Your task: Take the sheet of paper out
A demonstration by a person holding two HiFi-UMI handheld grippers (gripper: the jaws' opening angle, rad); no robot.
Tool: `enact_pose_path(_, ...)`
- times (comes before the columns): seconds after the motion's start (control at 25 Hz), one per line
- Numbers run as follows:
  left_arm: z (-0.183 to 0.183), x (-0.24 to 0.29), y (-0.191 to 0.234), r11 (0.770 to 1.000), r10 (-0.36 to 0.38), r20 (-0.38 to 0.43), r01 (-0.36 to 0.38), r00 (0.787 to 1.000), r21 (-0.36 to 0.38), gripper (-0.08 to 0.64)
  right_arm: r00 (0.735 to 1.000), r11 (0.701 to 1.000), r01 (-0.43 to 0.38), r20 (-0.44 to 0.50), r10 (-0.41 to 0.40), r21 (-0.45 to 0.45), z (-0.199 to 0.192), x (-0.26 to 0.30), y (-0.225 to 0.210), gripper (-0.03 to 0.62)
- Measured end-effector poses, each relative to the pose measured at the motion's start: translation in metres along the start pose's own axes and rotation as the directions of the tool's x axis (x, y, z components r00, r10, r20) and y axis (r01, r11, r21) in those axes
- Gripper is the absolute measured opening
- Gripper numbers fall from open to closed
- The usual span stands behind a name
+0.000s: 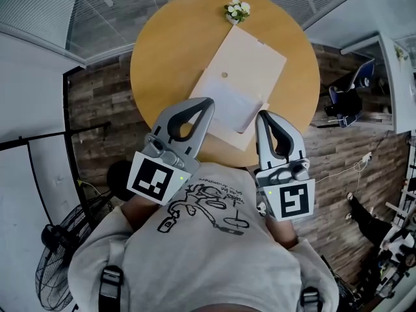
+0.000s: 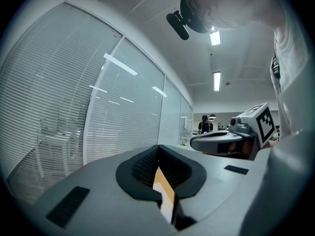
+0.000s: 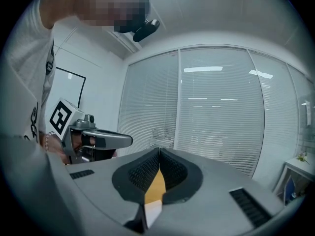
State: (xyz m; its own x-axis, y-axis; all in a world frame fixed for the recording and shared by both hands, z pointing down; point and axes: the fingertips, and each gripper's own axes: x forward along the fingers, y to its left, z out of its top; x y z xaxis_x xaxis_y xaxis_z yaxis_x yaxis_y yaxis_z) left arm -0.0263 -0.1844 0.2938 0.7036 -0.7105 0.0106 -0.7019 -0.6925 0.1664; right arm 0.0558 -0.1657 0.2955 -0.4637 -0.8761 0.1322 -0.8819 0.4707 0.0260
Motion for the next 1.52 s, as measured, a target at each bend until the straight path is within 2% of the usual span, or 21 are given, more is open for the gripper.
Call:
enact_pose_path(0.4, -0.002, -0.001, 0.007, 1.0, 0.005, 0.004, -0.005, 1.0, -0.002, 0.021, 0.998, 0.998, -0.032, -0.05, 0.029, -0.053, -0.035, 0.02, -0.001, 0.028)
enact_pose_path(0.68, 0.001, -0.002, 0.008, 1.0, 0.008, 0.01, -0.008, 1.0, 0.001, 0.021, 0.992, 0.991, -0.075, -0.113, 0.062, -0.111, -0.075, 0.034, 0.0, 0.038)
enact_pose_path(0.88, 0.002, -0.002, 0.012, 1.0, 0.011, 0.015, -0.011, 1.0, 0.002, 0.021, 0.962, 0.992, -0.084, -0.266, 0.057, -0.092, -0.12, 0.041, -0.005, 0.048)
enact_pose_path(1.52, 0.001, 0.0, 0.018, 1.0, 0.027, 0.012, -0.027, 1.0, -0.002, 0.021, 0.899, 0.981, -0.136, -0.434, 0.064, -0.137, -0.222, 0.068, -0.027, 0.064)
